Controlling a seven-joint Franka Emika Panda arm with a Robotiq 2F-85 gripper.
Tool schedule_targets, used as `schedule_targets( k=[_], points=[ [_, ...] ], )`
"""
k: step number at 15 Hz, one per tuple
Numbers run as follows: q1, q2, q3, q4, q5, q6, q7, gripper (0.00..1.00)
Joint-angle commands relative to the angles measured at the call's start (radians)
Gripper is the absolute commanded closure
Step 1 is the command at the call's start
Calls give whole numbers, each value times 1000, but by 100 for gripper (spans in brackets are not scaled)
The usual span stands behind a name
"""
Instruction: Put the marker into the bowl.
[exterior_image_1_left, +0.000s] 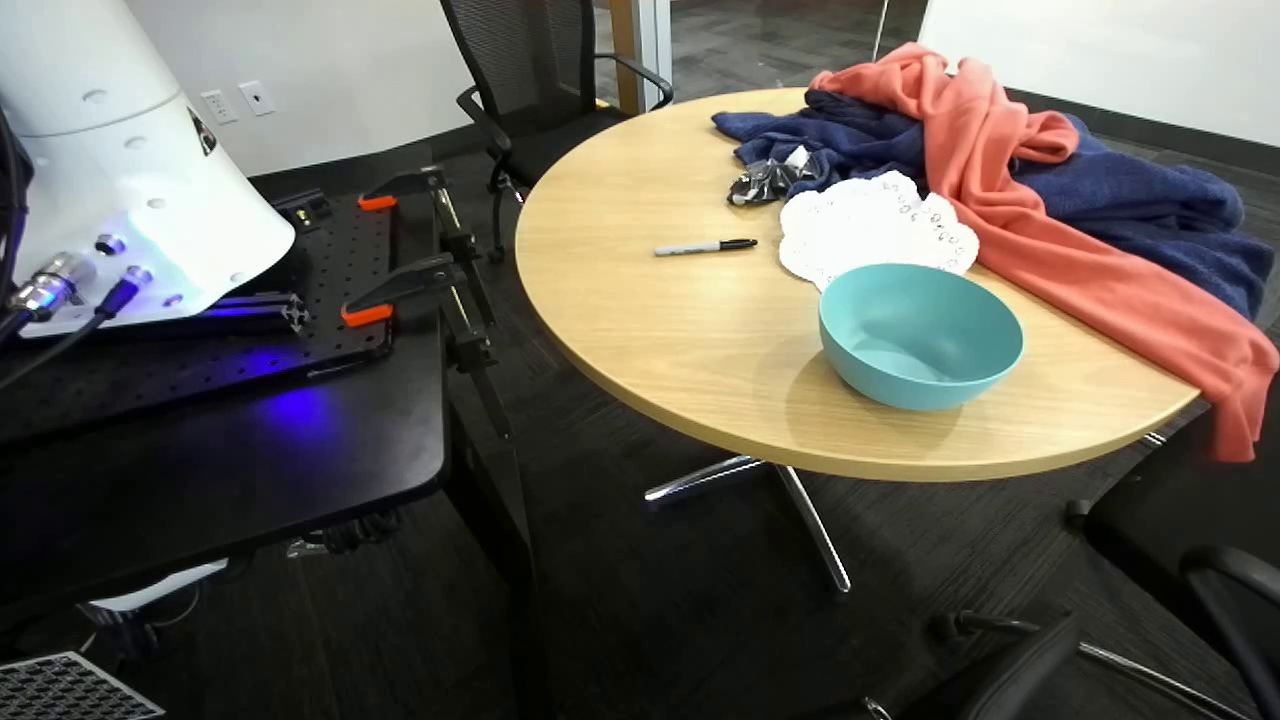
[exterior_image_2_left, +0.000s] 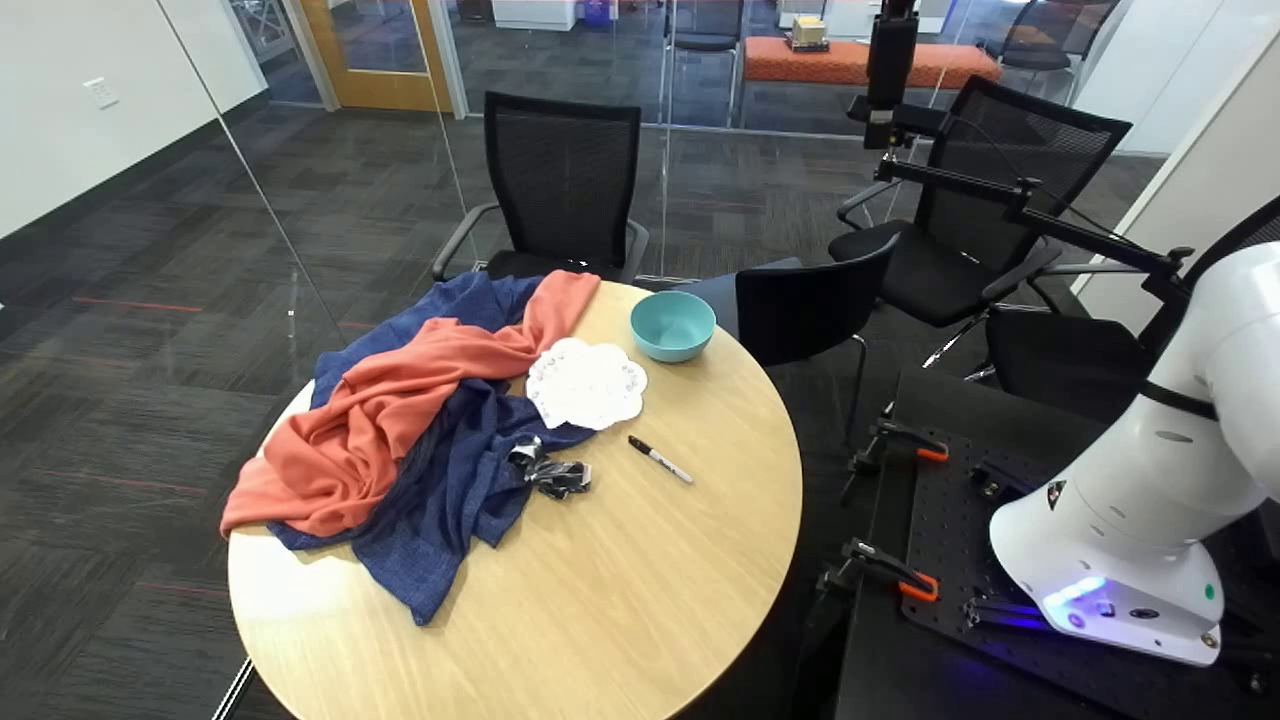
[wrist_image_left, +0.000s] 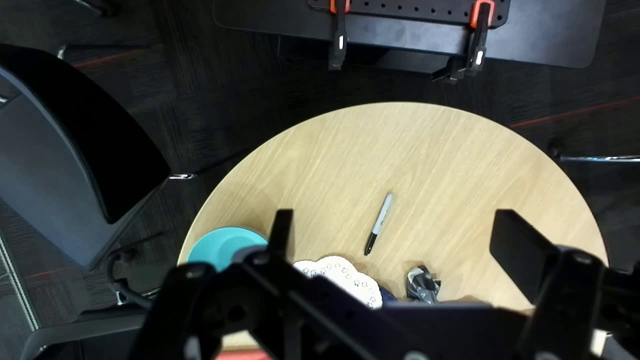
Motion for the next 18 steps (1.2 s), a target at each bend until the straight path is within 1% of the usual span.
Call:
schedule_targets(
  k=[1,4,6,9,11,15,18],
  points=[
    [-5,-10,22,-74,17,111,69,0],
    [-5,-9,45,-175,33,254,148,0],
    [-8,4,54,-251,44,390,204,0],
    [-8,64,57,-341,80,585,256,0],
    [-4,126,59,-385,105,706,267,0],
    [10,288,63,-411,165,909,253,0],
    [20,415,74,-390,203,1015,247,0]
  ],
)
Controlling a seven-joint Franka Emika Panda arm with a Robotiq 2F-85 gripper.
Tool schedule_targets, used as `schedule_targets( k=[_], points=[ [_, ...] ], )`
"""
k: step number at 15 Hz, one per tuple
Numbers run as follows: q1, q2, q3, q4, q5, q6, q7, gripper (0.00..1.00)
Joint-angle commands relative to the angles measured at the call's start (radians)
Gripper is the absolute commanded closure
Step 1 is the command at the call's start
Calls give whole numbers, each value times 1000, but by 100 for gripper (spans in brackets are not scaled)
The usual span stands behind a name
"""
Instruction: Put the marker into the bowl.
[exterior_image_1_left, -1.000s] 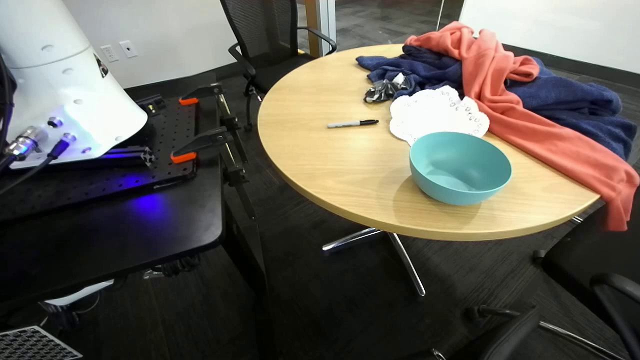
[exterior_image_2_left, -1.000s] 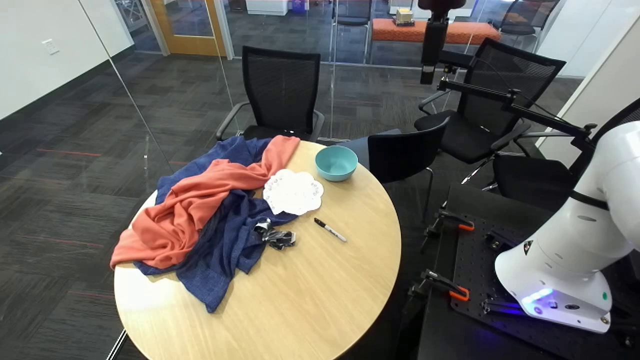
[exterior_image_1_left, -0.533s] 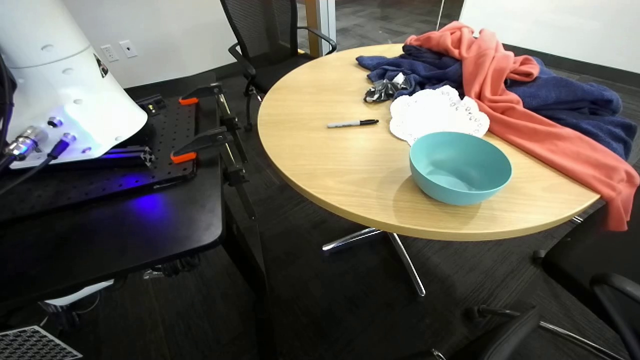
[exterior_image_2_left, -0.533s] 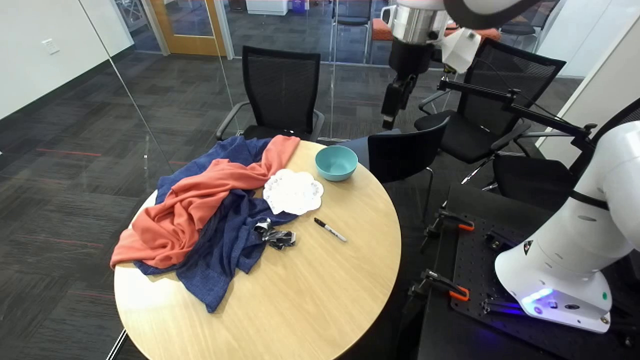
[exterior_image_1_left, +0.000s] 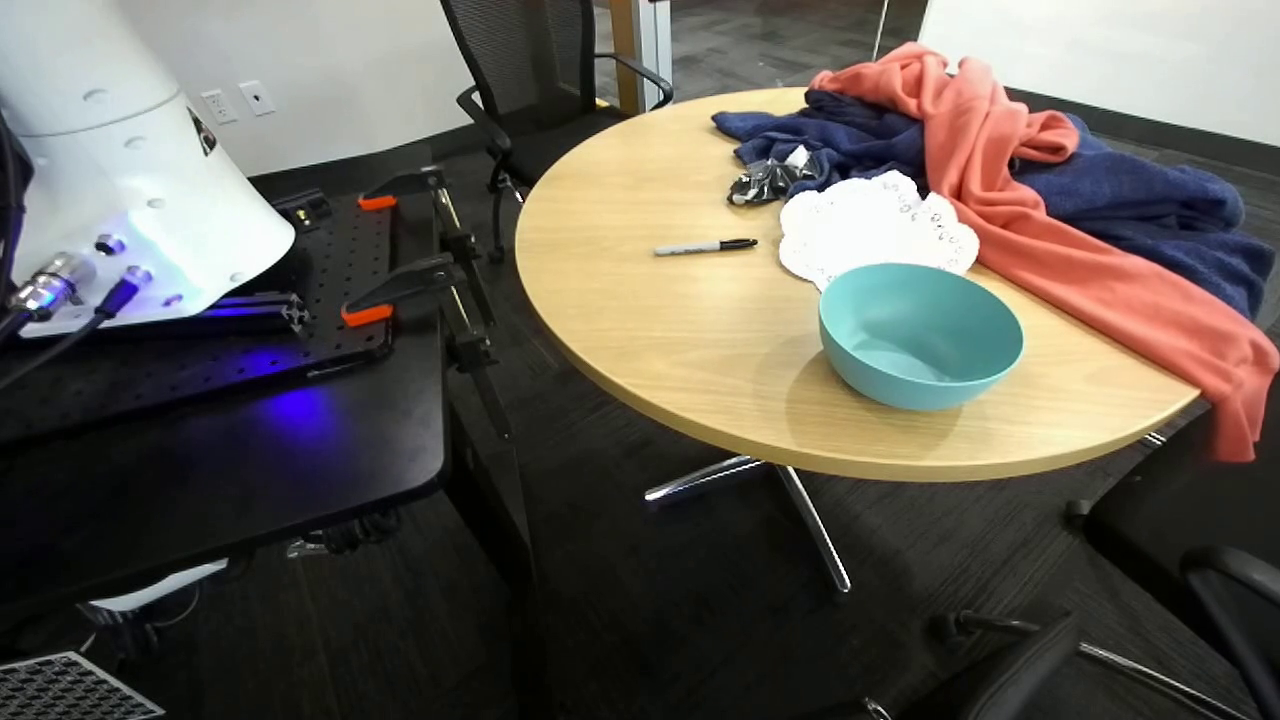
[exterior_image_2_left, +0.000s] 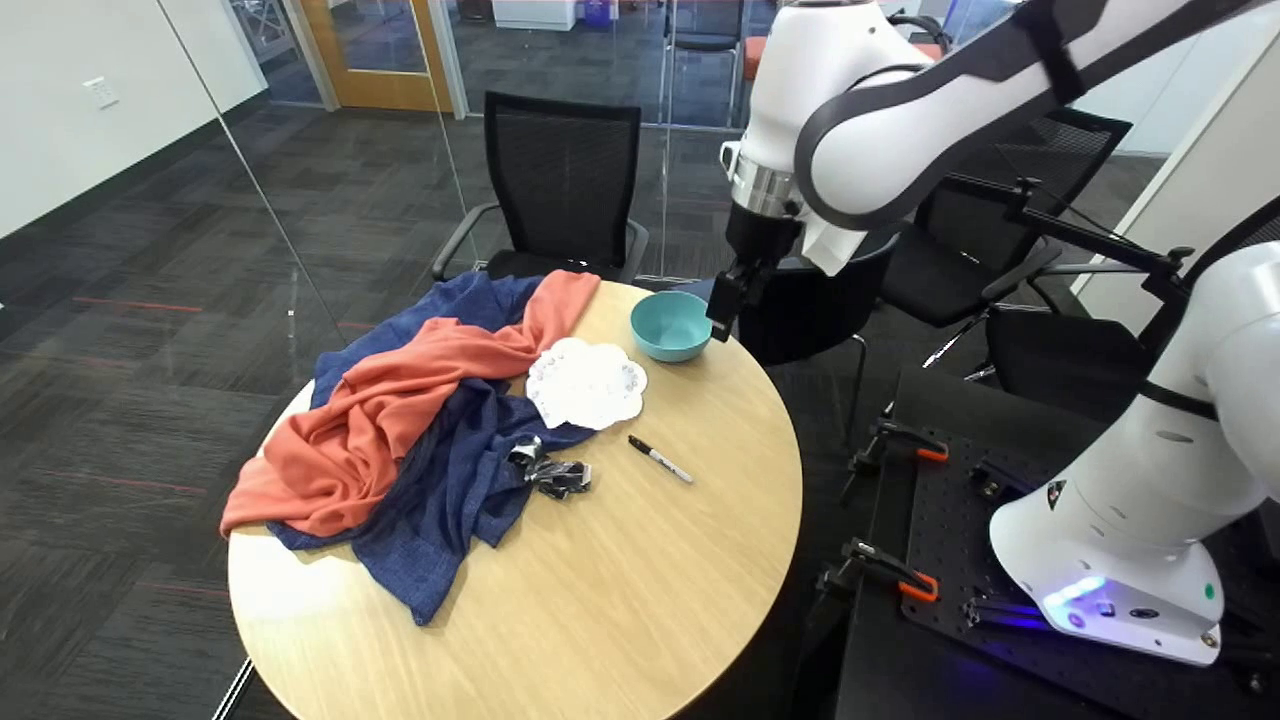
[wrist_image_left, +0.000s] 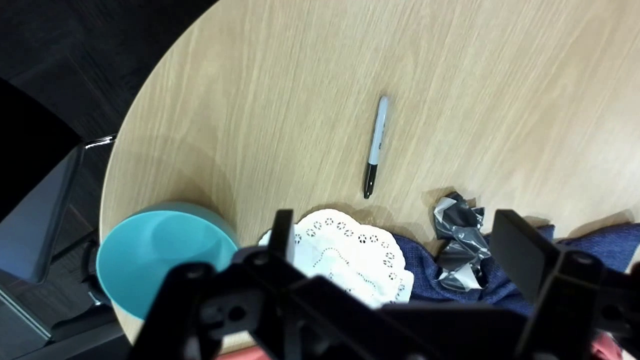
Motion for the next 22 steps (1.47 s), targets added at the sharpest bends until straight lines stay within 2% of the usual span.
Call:
schedule_targets(
  k=[1,6,9,17,22],
  points=[
    [14,156,21,39,51,113,16,0],
    [25,334,58,90,58,218,53,0],
    [27,409,76,125,60,237,81,0],
    [16,406,79,110,46,220,60,0],
    [28,505,77,161,40,246,92,0]
  ],
)
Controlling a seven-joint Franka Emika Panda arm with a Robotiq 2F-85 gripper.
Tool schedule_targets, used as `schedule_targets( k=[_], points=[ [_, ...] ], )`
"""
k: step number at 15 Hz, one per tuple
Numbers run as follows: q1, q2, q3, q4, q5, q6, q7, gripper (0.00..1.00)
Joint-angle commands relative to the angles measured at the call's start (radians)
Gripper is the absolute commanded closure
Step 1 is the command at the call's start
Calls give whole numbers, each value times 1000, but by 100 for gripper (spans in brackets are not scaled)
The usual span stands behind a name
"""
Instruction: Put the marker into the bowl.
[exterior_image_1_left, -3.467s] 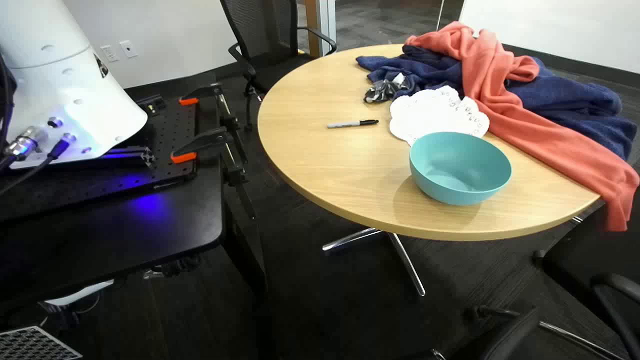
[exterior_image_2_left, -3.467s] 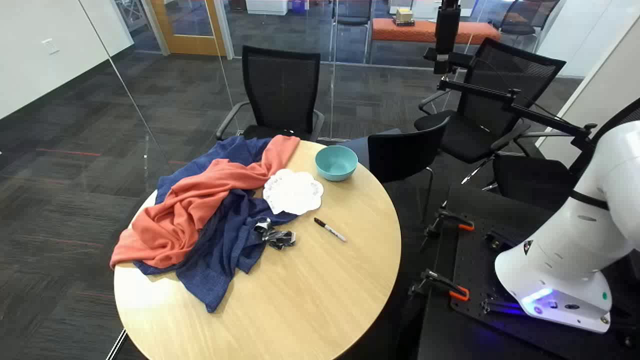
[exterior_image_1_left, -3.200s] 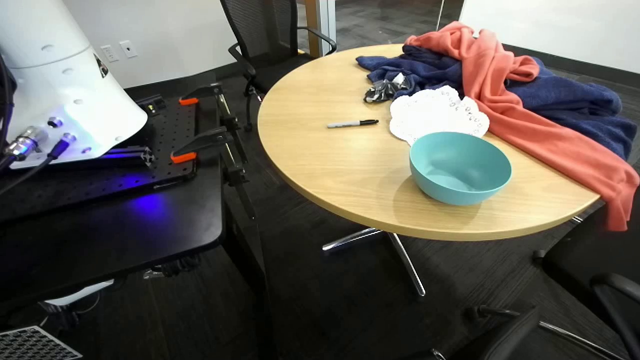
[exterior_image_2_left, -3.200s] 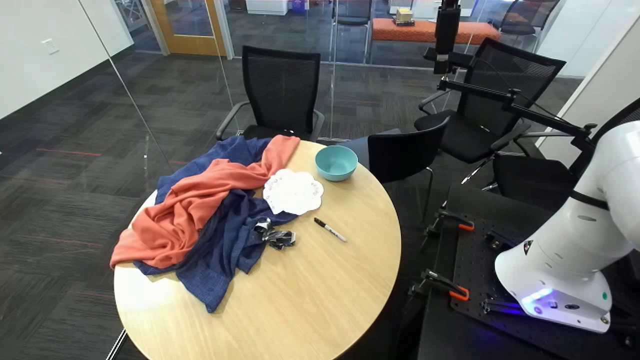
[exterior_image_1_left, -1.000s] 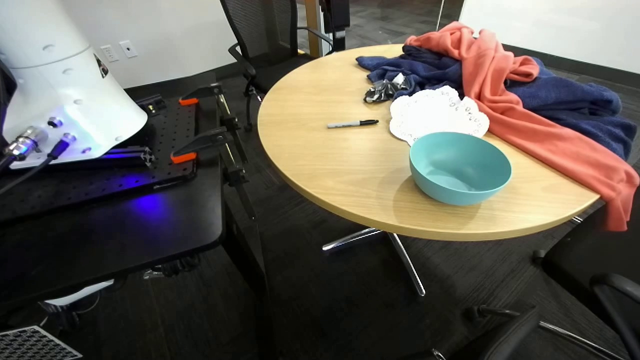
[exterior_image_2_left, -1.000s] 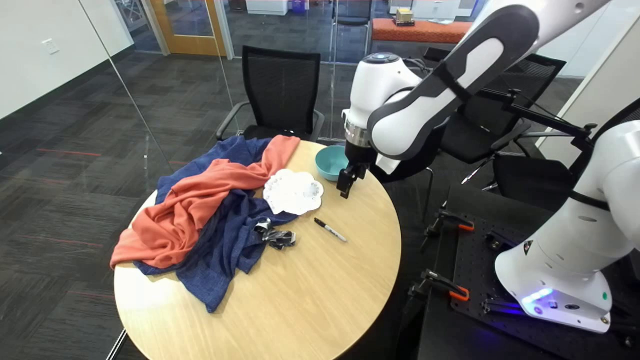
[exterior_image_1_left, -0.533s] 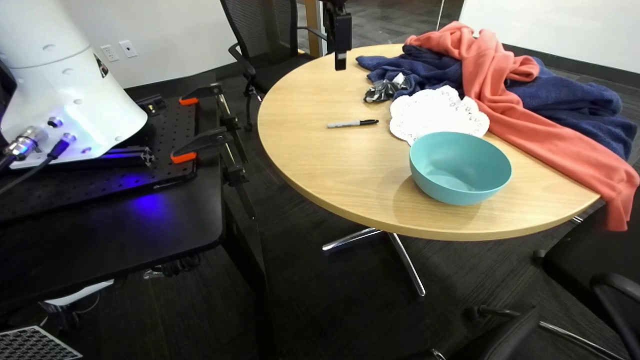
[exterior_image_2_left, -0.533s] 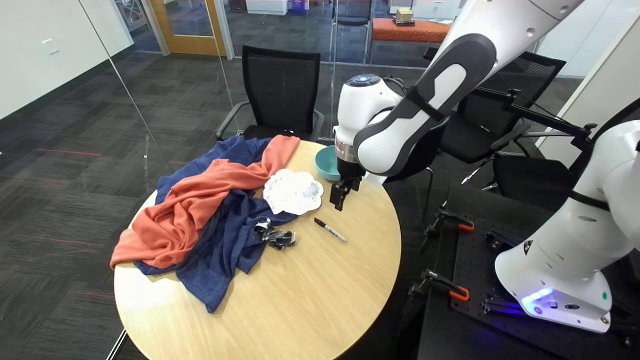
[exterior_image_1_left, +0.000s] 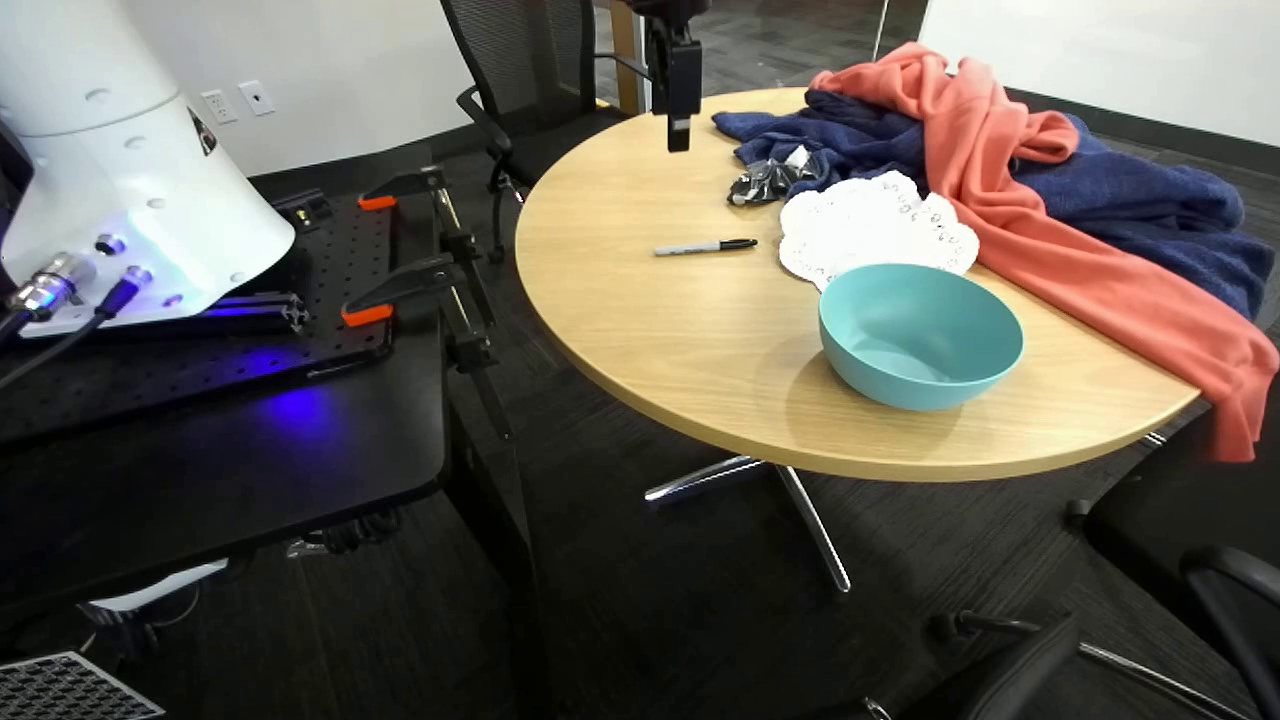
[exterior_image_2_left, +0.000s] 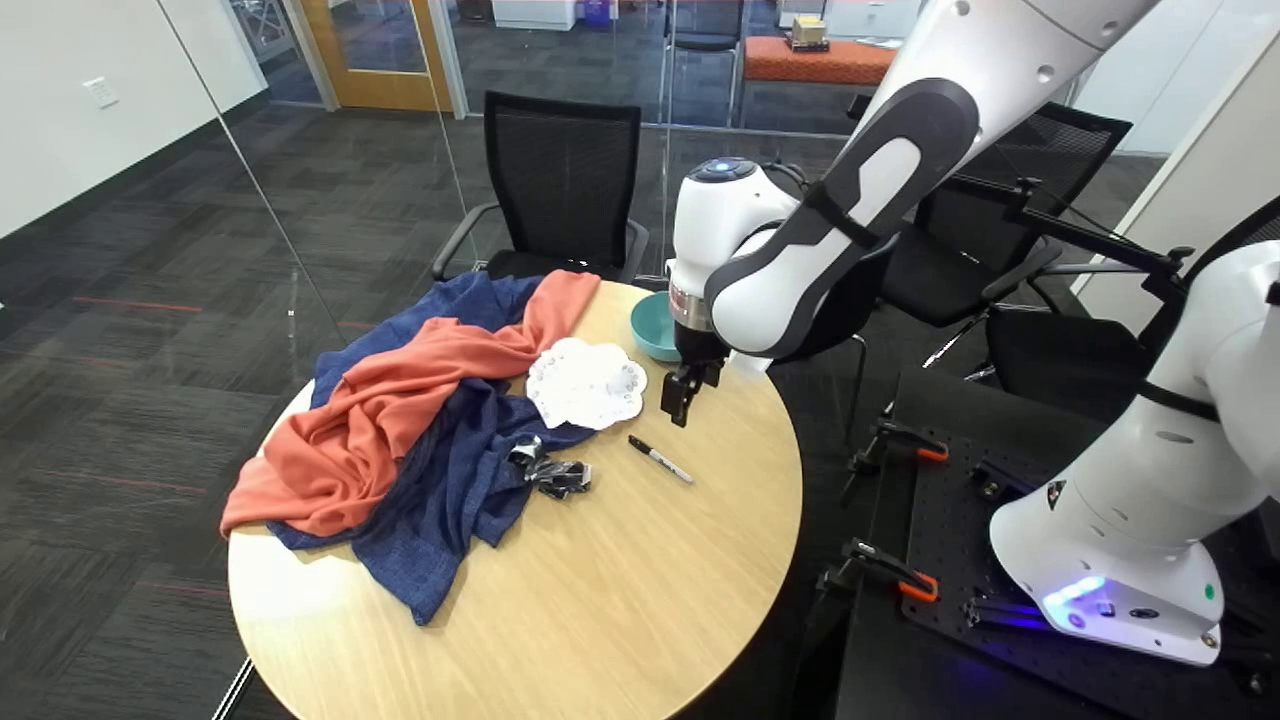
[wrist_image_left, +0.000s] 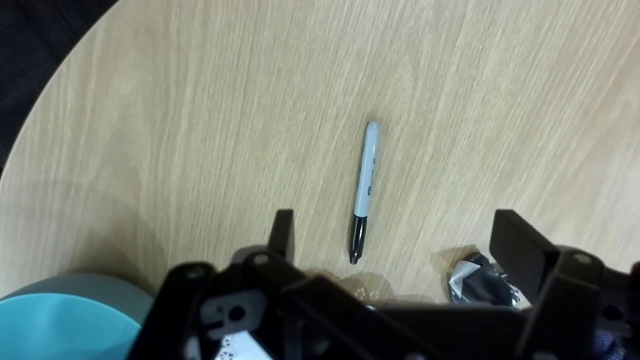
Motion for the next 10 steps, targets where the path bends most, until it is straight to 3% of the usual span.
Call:
schedule_targets(
  k=[1,10],
  points=[
    [4,94,5,56,2,31,30,0],
    [22,306,-5,178,7,144,92,0]
  ],
)
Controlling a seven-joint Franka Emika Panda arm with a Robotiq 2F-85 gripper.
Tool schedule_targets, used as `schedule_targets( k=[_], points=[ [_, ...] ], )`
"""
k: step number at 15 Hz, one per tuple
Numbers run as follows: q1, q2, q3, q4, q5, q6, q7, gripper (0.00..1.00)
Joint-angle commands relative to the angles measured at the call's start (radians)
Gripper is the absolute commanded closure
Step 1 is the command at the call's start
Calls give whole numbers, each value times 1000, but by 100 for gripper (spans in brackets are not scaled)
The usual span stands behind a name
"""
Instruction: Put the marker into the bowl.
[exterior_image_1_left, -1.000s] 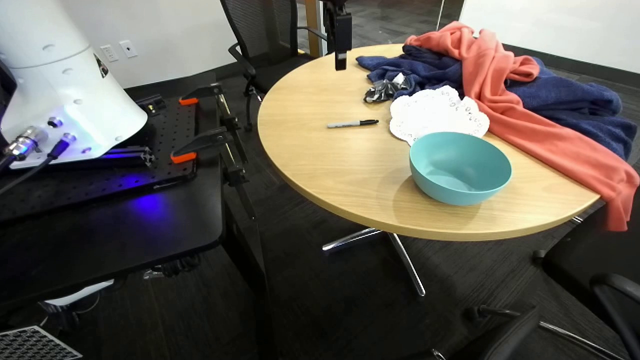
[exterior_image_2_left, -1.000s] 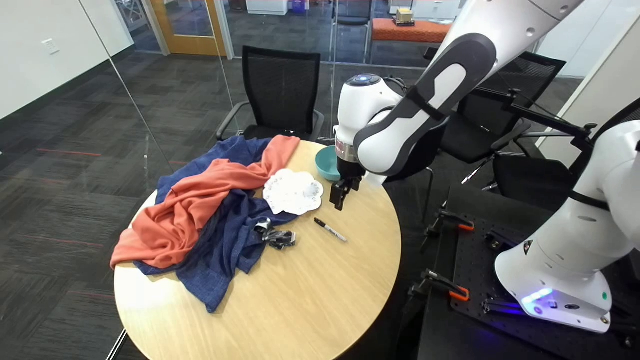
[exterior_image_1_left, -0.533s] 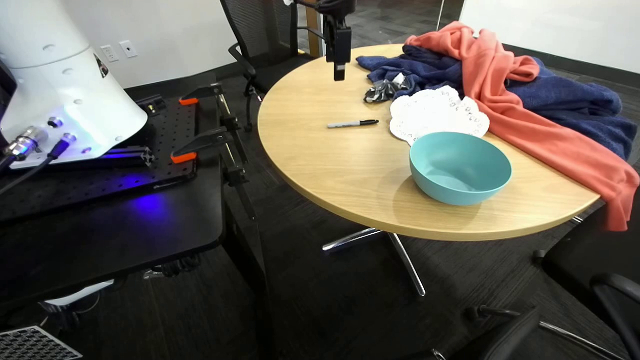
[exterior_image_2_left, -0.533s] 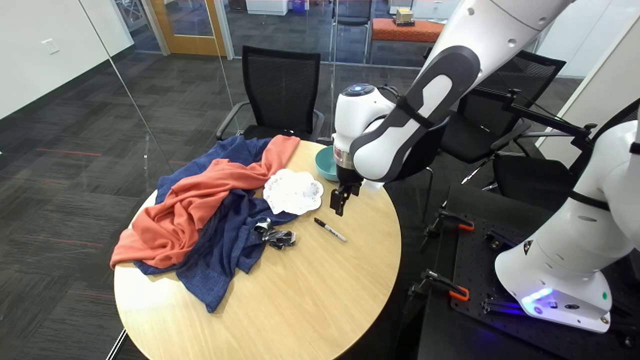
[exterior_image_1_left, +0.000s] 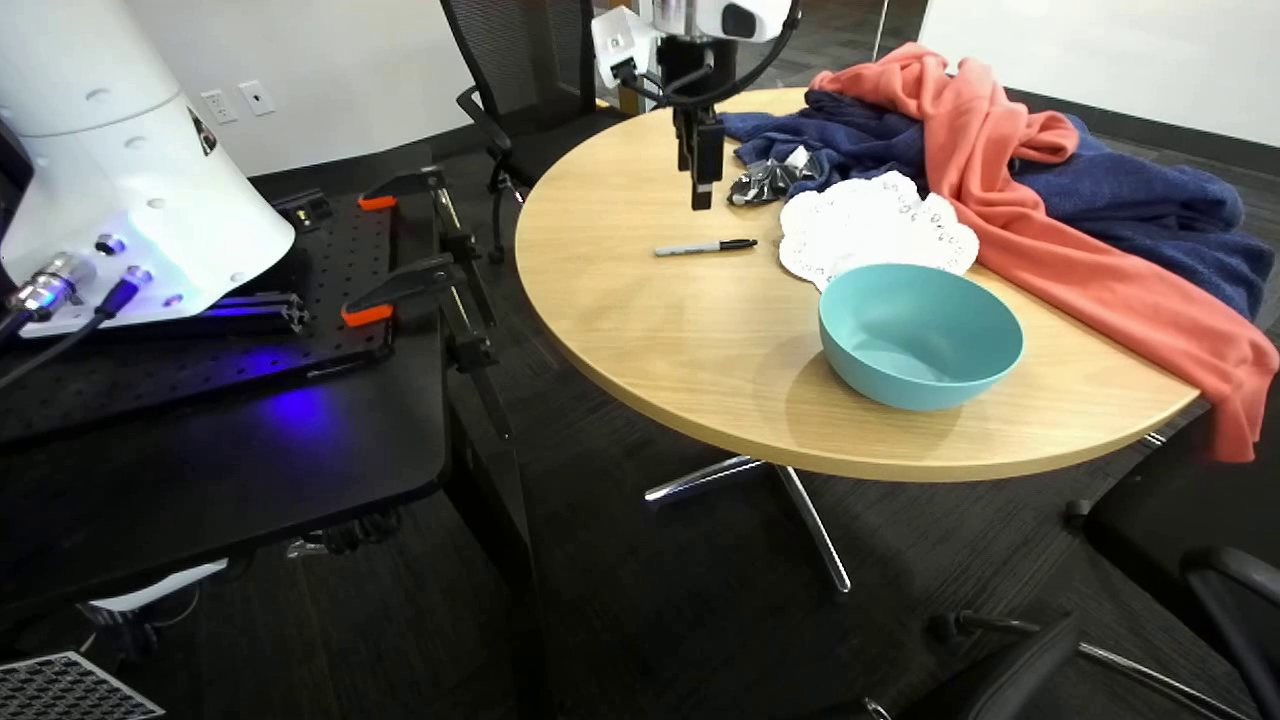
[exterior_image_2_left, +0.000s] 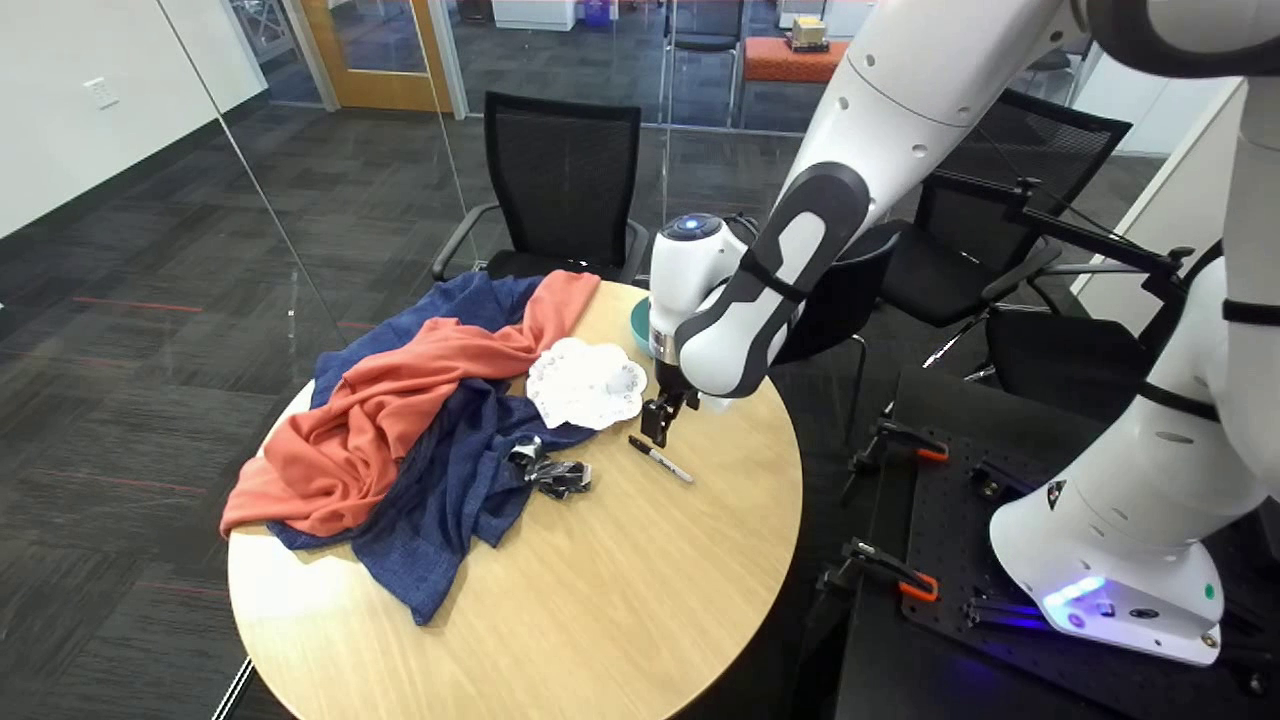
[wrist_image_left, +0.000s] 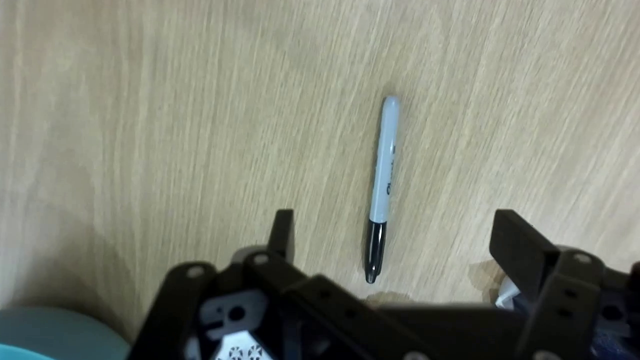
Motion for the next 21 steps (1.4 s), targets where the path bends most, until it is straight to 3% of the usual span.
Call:
schedule_targets(
  k=[1,10,18,19,20,21],
  points=[
    [25,80,-8,65,6,24,63,0],
    [74,205,-34,175,4,14,144,0],
    [69,272,-34,236,10,10,157,0],
    [67,278,-34,241,11,10,157,5],
    [68,283,-36,245,9,9,156,26],
    [67,288,-36,248,9,10,155,29]
  ],
)
